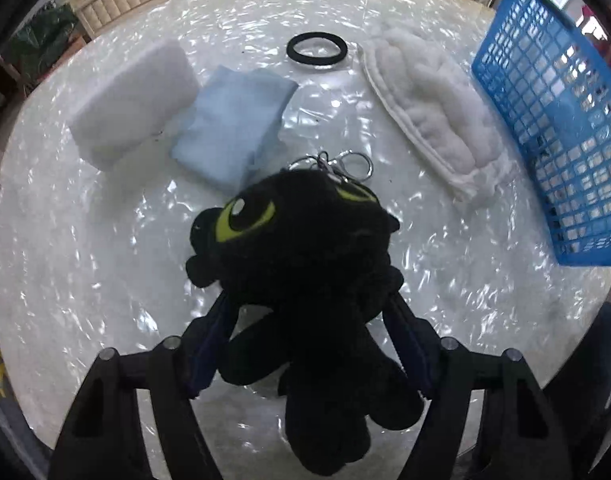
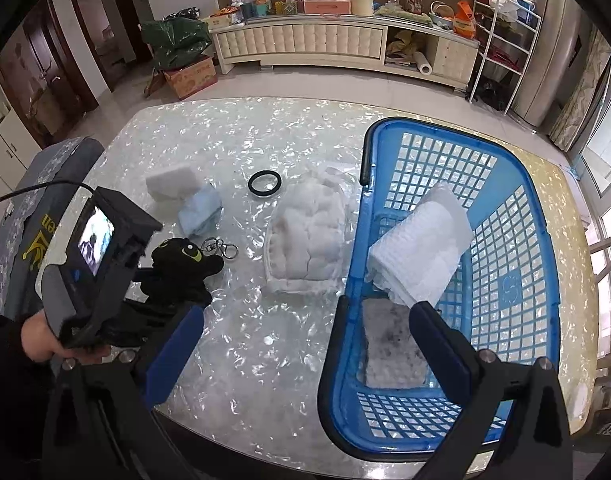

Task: Organize soft objects
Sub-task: 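Grasp the black plush toy with the left gripper and lift it, then grasp the white fluffy cloth with the right gripper while the left gripper holds the plush toy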

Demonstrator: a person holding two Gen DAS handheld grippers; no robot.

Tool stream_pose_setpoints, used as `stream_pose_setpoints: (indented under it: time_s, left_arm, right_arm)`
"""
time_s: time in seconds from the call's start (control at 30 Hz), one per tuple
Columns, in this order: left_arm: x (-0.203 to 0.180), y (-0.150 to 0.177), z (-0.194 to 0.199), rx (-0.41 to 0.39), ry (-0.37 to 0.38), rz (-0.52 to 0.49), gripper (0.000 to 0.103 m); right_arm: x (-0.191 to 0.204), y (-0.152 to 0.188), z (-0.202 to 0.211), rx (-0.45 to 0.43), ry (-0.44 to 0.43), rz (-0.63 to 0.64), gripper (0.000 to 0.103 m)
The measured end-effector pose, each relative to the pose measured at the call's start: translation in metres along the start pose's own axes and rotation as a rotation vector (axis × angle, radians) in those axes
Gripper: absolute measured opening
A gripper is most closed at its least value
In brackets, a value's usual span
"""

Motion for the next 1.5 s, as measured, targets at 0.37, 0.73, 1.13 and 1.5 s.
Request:
stream_pose_setpoints:
  time_s: [0.37, 0.73, 1.13, 1.5]
  left_arm:
    - [-0.006, 0.008, 0.002, -0.023, -0.037, -0.043, 0.038]
    - [0.011, 0.005, 0.058, -0.145, -0.046, -0.033, 0.038]
    - [0.064, -0.001, 0.106, -0.257, -0.073, -0.007, 0.039]
    - [0.088, -0.011, 0.112, -0.298, -0.079, 0.007, 0.039]
  right_arm:
    - [-0.002, 0.007, 0.006, -0.004, 0.003, -0.018, 0.103]
    - [0.017, -0.005, 0.002, 0.001, -0.004, -0.002, 0.103]
    - [0.055, -0.038, -0.04, 0.04, -0.061, 0.004, 0.103]
    - [0.059, -0.049, -0.108, 0.132, -0.057, -0.026, 0.103]
Point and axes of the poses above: each gripper's, at about its wrist camera, not at the fingertips, and z roughly against the way its jaws point, x to its left, y to its underside, the point moved 9 cm from there along -z, roughly the way its jaws point, and after that the axes turned 14 degrees about z, right-handed, at the moved point
